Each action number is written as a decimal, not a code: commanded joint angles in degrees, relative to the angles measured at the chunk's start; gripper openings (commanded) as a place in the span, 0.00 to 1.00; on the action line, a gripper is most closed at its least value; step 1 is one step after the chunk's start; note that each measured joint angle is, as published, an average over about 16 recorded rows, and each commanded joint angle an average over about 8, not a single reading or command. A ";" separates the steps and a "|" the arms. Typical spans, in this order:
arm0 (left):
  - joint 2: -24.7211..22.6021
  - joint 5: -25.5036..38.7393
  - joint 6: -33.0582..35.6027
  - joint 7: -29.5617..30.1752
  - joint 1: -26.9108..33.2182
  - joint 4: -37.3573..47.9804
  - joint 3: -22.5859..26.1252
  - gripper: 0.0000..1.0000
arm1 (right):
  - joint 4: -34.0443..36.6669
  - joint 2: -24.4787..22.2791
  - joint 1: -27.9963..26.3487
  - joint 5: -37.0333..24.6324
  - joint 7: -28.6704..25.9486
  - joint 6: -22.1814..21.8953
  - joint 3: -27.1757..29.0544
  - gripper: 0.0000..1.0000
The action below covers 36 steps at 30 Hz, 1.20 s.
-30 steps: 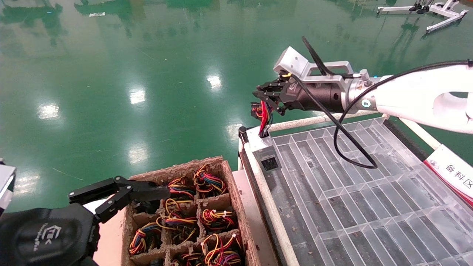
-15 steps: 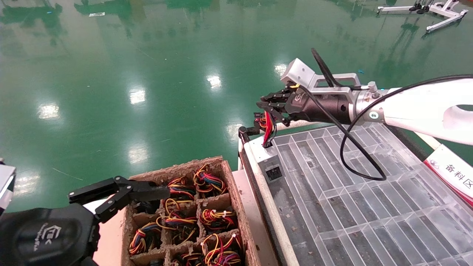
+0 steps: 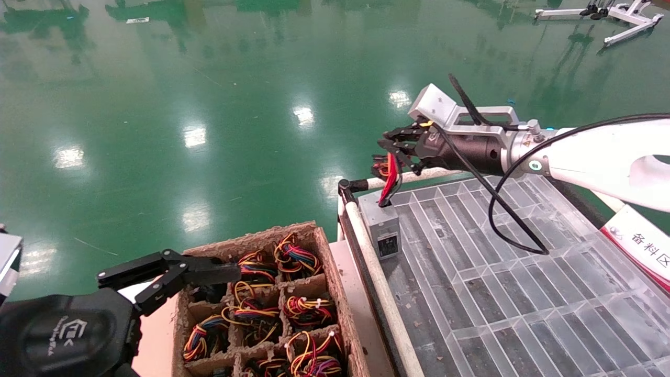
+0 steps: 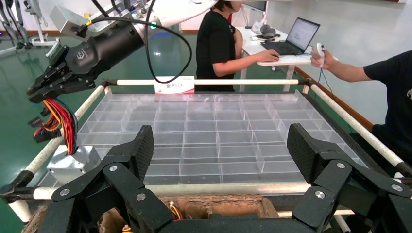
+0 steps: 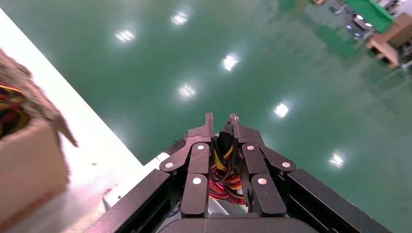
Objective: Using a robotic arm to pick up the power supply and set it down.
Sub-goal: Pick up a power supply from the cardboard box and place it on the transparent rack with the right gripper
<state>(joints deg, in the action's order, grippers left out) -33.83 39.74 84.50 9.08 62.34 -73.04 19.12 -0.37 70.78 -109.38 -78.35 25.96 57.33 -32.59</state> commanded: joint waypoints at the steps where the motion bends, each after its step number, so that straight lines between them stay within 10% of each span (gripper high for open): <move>1: 0.00 0.00 0.00 0.00 0.00 0.00 0.00 1.00 | -0.09 0.10 0.24 -0.20 0.70 -1.50 -0.13 0.00; 17: 0.01 -0.02 -0.01 -0.01 0.01 0.00 0.02 1.00 | -0.16 2.19 1.35 0.22 3.89 -9.34 0.18 0.01; 26: 0.02 -0.03 -0.03 -0.02 -0.01 0.01 0.02 1.00 | 0.06 2.53 2.17 0.38 4.45 -11.34 0.25 0.99; 36: 0.02 -0.04 -0.03 -0.02 -0.01 0.01 0.03 1.00 | 0.07 2.44 2.02 0.31 4.44 -10.91 0.24 1.00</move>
<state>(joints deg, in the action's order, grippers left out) -33.81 39.70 84.47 9.06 62.34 -73.02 19.15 -0.30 73.22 -107.35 -78.04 30.40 46.40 -32.36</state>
